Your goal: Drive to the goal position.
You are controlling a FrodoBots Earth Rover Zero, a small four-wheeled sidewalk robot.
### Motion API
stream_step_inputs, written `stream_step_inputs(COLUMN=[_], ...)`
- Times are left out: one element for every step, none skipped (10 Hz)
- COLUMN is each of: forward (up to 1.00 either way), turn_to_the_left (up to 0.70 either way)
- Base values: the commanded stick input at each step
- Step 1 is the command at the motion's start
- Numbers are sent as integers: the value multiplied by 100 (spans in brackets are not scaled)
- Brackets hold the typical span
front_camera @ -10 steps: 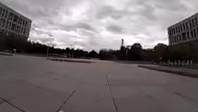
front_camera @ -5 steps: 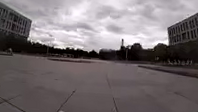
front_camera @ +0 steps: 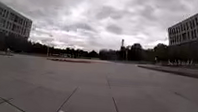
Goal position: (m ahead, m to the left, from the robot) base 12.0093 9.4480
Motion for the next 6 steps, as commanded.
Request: stream_step_inputs(forward=[70,70,70,70,40,5], turn_to_the_left=[35,35,35,35,24,12])
